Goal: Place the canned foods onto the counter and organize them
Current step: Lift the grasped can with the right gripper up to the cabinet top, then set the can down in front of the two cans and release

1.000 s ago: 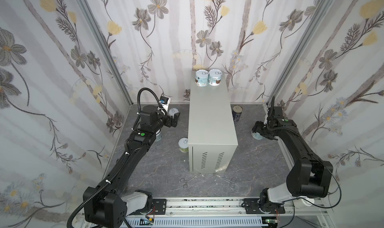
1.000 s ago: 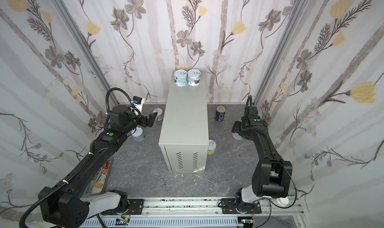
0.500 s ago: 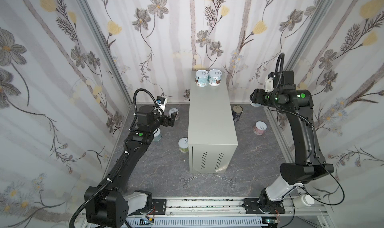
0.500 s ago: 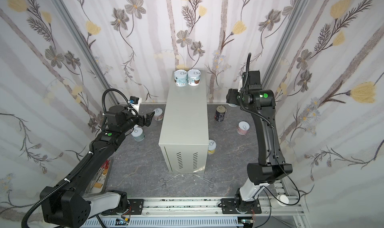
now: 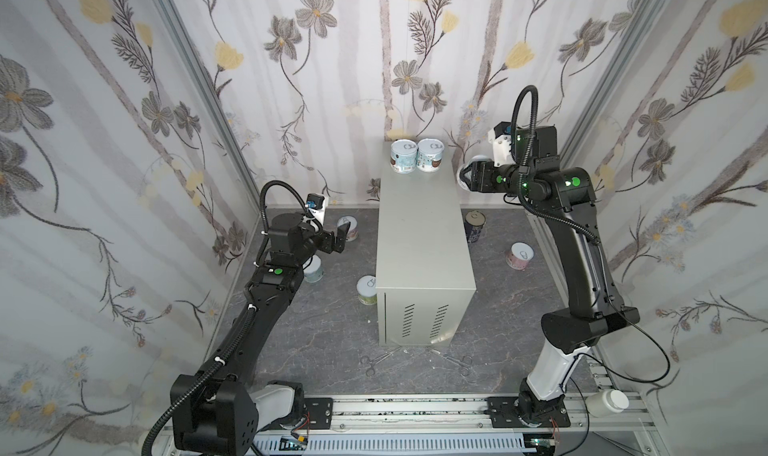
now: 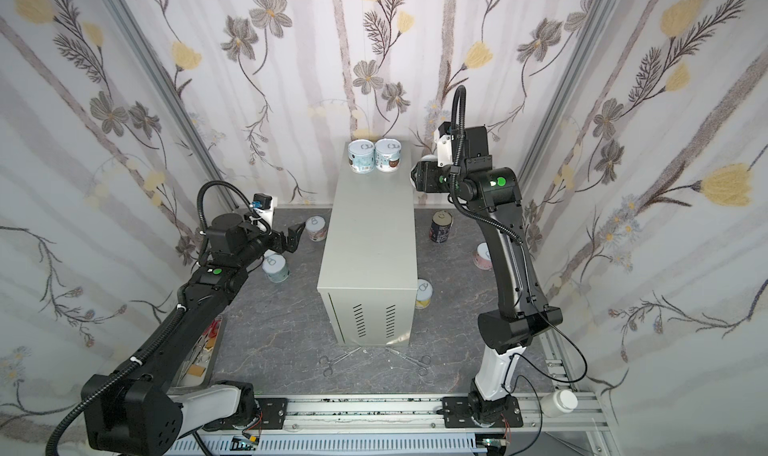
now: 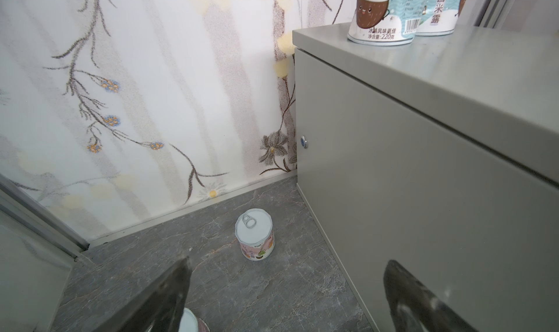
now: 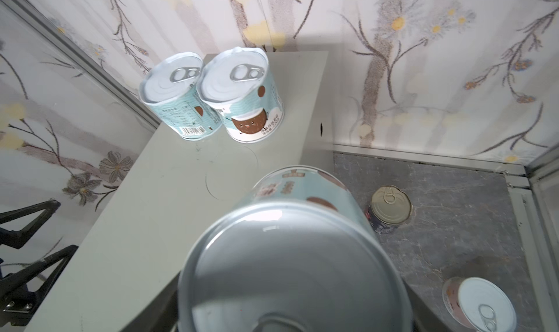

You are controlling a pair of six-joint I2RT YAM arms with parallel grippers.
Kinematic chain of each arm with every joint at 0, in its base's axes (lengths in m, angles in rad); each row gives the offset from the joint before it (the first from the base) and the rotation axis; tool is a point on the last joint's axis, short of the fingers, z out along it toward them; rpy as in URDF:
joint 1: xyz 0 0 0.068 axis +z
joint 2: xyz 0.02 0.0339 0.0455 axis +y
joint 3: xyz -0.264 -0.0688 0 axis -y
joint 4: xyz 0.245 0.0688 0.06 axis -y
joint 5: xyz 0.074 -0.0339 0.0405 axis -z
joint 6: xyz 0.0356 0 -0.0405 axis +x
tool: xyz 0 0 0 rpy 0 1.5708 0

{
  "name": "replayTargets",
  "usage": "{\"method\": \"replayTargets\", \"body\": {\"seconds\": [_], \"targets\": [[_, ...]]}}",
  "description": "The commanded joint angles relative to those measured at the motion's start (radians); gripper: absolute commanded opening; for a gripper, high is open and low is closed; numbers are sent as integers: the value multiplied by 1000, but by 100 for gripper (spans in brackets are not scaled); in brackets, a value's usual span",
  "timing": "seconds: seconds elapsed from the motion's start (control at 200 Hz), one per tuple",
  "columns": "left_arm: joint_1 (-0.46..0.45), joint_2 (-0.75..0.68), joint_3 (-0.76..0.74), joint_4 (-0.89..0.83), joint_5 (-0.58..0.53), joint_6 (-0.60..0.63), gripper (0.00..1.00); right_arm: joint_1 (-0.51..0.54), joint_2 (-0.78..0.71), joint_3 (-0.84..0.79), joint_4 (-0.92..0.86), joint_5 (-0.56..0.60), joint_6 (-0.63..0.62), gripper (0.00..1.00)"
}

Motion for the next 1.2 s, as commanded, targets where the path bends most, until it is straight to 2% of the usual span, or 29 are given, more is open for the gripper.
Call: {"method": "replayTargets", "body": {"seconds": [0.0,0.71,1.019,1.194], "targets": [[2,-8,-8,54,15,-1,100,21,29,8,103,-55,-22,47],[3,-27,-23,64,16,12,100,57,64,9,117,-138,-58,52],[3,-40,-28,62,23,15,100,81,67,10,112,-134,-96,65],[3,-52,-40,62,19,17,100,87,70,10,117,-129,-100,68]]}}
